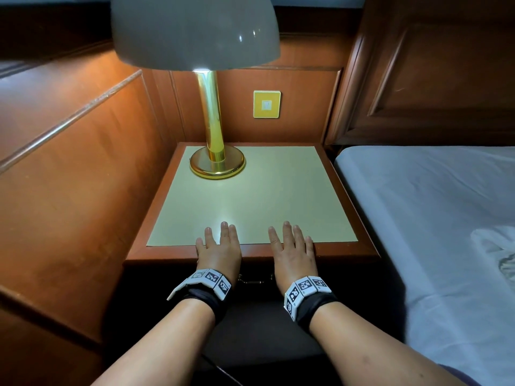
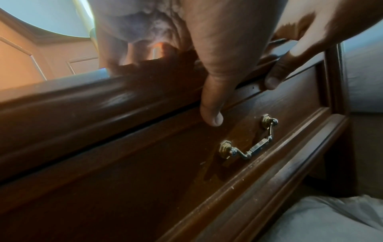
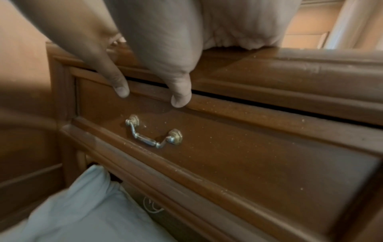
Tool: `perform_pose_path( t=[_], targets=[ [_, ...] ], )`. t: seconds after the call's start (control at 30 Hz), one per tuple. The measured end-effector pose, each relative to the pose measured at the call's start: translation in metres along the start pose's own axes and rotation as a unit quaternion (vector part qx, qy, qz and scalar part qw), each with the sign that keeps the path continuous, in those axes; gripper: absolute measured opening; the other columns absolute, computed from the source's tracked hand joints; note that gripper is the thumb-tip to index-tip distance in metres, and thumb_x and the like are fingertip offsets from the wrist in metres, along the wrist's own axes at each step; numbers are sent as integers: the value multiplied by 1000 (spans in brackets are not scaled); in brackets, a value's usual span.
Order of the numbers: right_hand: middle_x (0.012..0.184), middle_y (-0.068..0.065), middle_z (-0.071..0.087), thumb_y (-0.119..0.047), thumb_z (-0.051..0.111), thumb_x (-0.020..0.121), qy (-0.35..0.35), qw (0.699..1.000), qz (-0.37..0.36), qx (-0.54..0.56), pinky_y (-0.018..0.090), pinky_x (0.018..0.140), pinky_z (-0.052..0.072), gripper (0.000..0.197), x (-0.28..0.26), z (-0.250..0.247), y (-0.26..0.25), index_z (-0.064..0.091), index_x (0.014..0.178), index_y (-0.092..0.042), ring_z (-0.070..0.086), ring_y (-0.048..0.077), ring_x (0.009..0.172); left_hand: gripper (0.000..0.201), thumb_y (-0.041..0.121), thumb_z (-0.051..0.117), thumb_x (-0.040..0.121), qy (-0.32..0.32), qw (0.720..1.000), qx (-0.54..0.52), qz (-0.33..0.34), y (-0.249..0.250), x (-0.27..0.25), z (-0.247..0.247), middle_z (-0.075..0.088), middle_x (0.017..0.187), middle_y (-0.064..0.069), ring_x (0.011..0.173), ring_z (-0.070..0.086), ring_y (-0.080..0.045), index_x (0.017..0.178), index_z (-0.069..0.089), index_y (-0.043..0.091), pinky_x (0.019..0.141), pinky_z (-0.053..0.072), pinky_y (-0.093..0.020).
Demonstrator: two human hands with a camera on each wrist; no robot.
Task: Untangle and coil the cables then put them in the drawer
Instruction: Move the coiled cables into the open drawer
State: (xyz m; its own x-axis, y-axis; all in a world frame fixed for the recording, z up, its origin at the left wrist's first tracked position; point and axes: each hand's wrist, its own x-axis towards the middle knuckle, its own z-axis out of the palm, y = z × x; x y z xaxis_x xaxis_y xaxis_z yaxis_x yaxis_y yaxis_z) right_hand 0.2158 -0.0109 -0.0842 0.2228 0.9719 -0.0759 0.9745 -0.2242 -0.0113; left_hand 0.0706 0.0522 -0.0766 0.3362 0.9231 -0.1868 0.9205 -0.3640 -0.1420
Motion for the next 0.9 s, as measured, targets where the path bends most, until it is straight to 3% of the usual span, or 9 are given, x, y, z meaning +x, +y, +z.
perform_pose_path(
  t=[0.33, 0.47, 0.6, 0.9],
  targets=[
    [162, 11, -28, -12, 43, 99, -13, 1000, 12, -11, 51, 123, -7, 88, -18, 4, -2, -25, 153, -24, -21, 29, 151, 80, 13, 49, 99, 7, 1000, 2, 10, -5, -11, 3, -2, 166, -14, 150, 6, -43, 156, -6, 6, 120, 17, -54],
    [162, 10, -29, -18, 61, 92, -33, 999, 11, -12, 50, 123, -7, 107, -19, 0, 0, -27, 152, -25, -22, 28, 151, 90, 14, 58, 95, -6, 1000, -12, 15, -8, -15, -3, -3, 166, -12, 151, 4, -40, 157, -6, 7, 122, 16, -51],
    [162, 8, -27, -24, 71, 85, -44, 999, 8, -3, 49, 123, -7, 117, -25, -1, 1, -25, 153, -27, -21, 27, 151, 86, 17, 56, 96, -6, 1000, -11, 8, -7, -19, -1, -1, 166, -12, 151, 7, -38, 157, -4, 7, 121, 20, -48],
    [166, 7, -14, -24, 72, 84, -36, 999, -2, 39, 45, 125, 0, 110, -39, -13, 1, -9, 158, -29, -12, 24, 153, 84, 28, 56, 96, 11, 999, -28, 17, -13, -29, -1, 4, 166, -10, 151, 9, -35, 157, 1, 10, 119, 21, -45]
  ],
)
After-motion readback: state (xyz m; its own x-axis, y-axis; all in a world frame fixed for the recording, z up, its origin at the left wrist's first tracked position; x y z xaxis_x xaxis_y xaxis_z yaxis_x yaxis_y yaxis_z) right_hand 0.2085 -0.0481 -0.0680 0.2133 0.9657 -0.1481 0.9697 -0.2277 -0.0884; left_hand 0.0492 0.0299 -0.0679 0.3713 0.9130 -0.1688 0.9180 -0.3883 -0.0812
